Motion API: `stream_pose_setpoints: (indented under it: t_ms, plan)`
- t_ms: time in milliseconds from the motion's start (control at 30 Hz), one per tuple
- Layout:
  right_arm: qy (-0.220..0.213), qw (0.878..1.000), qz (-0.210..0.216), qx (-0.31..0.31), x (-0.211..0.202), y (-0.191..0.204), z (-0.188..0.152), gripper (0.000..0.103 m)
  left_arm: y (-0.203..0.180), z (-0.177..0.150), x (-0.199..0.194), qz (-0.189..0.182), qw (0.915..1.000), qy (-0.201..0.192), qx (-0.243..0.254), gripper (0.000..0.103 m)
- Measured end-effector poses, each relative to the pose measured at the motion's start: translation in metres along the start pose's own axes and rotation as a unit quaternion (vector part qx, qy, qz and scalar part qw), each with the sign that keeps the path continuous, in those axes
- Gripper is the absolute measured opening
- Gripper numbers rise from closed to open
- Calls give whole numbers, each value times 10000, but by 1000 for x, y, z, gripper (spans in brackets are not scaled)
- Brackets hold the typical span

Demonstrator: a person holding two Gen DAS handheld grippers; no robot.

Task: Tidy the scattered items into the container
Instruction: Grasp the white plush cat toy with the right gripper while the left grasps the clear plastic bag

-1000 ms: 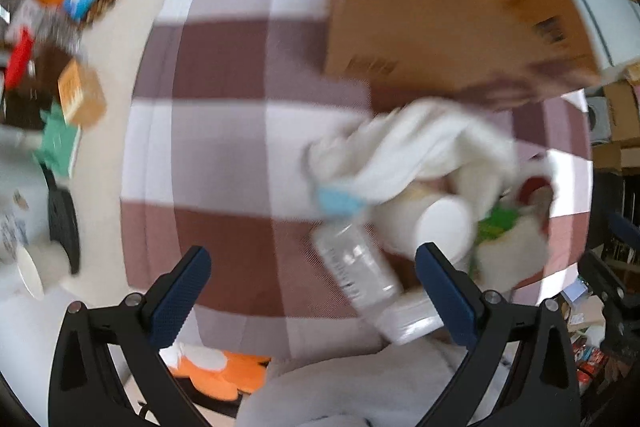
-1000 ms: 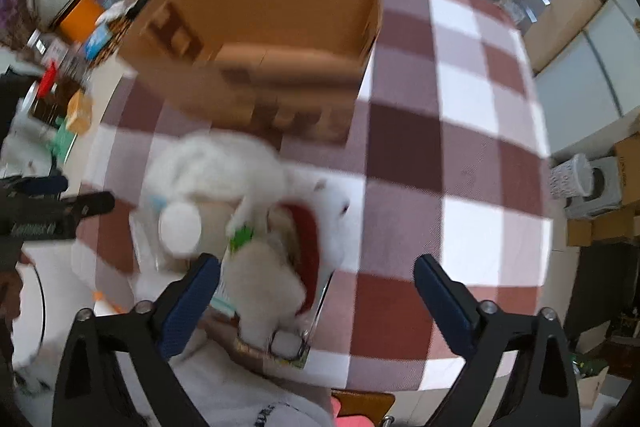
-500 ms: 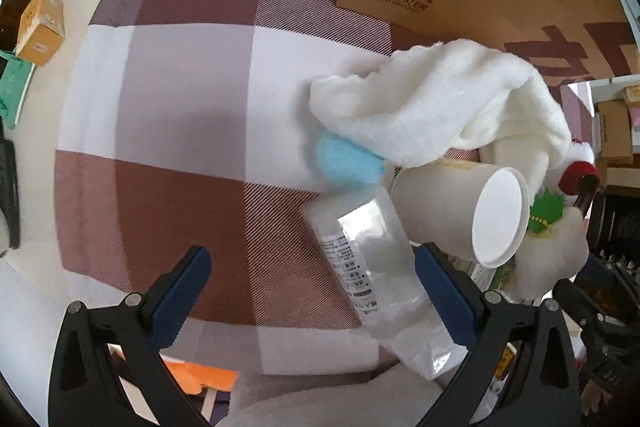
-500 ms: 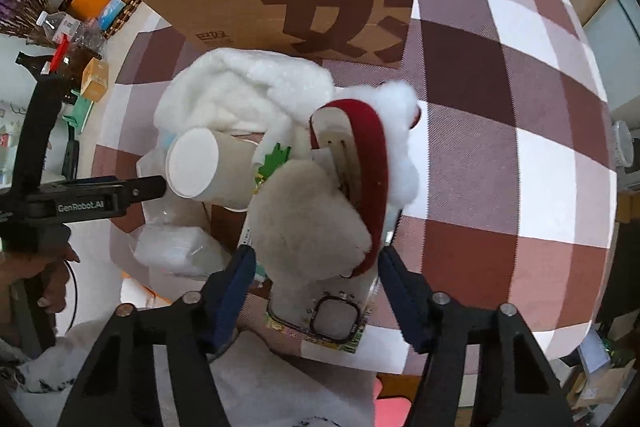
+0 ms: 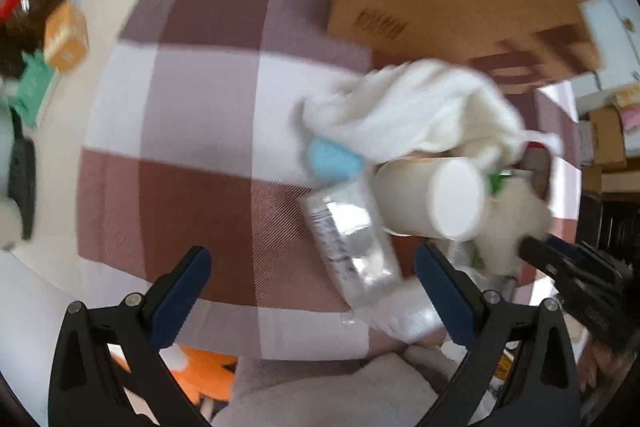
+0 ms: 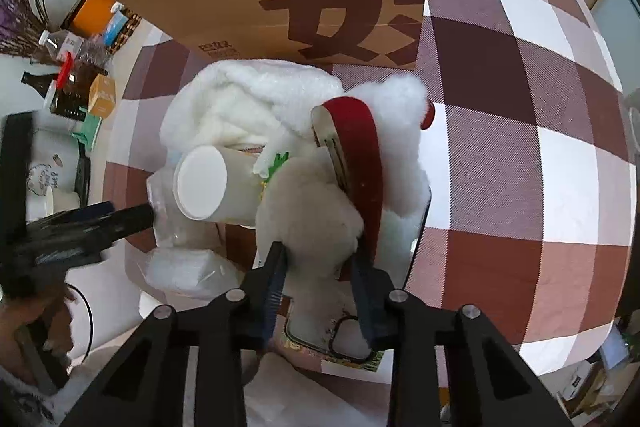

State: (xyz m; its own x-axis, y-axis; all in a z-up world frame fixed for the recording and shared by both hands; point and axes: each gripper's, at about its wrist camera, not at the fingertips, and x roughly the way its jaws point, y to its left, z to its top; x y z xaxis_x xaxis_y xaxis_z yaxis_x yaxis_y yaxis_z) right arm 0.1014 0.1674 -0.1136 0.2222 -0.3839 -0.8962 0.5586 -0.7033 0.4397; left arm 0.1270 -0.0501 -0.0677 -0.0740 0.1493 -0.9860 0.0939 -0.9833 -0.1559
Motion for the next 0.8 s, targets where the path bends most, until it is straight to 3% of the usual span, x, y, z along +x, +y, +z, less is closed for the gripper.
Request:
stream_pose_setpoints:
  t_ms: [100, 233, 433, 500, 600, 800]
  plan:
    - [73, 9997, 209, 62, 0, -2, 0, 30, -27, -16, -25, -299, 9973, -165, 646, 102]
    - [238, 9978, 588, 191, 5, -1, -2, 30, -58, -9, -15, -693, 9857, -183, 1527, 102]
    - [464, 9947, 819, 422, 22, -4, -4, 30, -66, -8, 26, -1208, 9757, 151, 1821, 101]
    - [488, 9922, 965, 613, 25, -8, -3, 30, -61, -9, 35, -1202, 9750, 352, 1833, 97]
    - [447, 9886, 1153, 856, 28, -15, -1, 28, -61, -10, 46, -1118, 9732, 524, 1939, 79]
    - [296, 9872, 1200, 1011, 33, -17, 4, 2, -71, -11, 47, -896, 9669, 445, 2345, 56]
